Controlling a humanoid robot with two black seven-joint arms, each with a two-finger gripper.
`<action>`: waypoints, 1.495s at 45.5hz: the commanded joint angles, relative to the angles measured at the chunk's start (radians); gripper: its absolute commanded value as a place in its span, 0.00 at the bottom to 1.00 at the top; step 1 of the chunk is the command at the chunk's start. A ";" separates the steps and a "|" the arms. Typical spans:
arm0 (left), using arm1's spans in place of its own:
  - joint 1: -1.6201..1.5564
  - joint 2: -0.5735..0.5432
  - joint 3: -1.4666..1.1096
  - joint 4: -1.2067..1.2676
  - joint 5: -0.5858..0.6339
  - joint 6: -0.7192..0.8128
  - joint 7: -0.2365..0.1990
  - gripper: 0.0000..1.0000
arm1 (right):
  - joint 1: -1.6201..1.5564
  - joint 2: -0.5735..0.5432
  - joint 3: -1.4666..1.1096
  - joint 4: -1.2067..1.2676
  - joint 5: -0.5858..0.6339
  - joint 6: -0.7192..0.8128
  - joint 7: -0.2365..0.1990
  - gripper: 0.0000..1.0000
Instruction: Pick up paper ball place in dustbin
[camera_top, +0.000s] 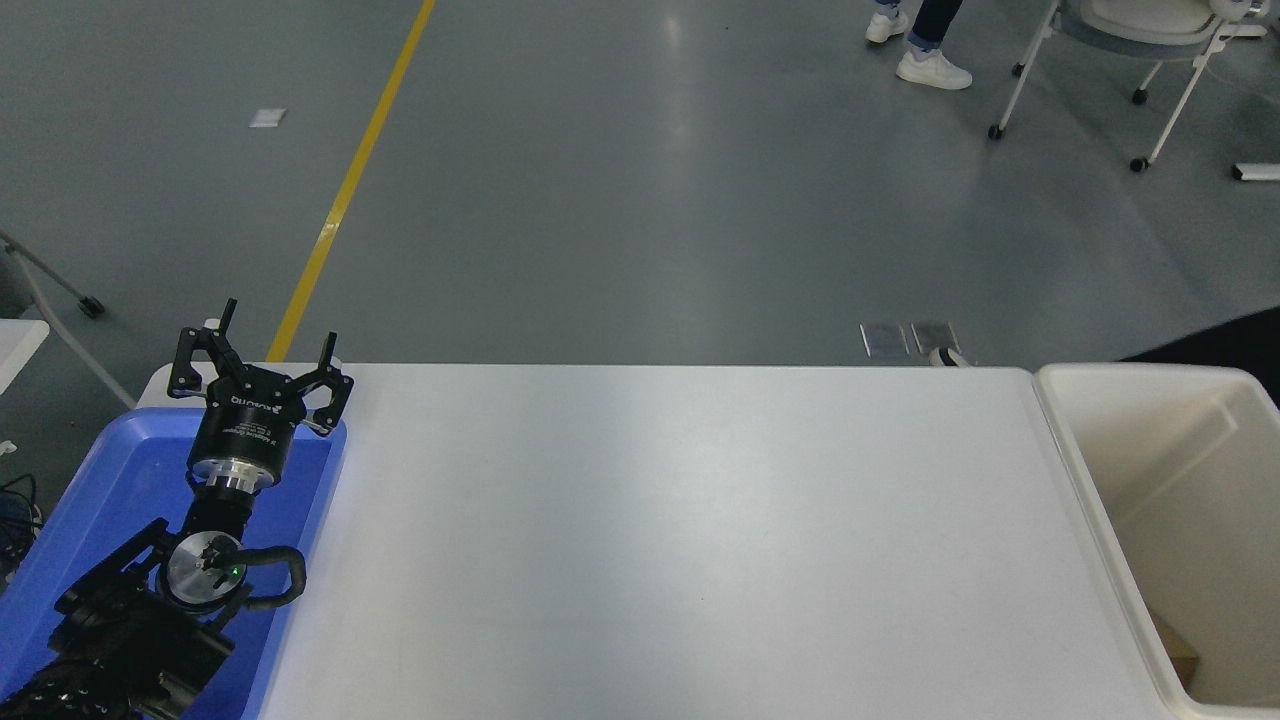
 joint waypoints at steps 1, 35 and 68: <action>-0.001 0.000 0.000 0.000 0.000 0.001 0.000 1.00 | -0.204 0.148 0.098 -0.097 0.138 -0.122 -0.053 0.00; -0.001 0.000 0.000 0.000 0.001 0.001 0.000 1.00 | -0.167 0.193 0.130 -0.088 0.123 -0.162 -0.069 1.00; -0.001 0.000 0.002 0.000 0.003 -0.005 0.005 1.00 | 1.088 0.025 -0.690 1.049 0.064 0.306 -0.073 1.00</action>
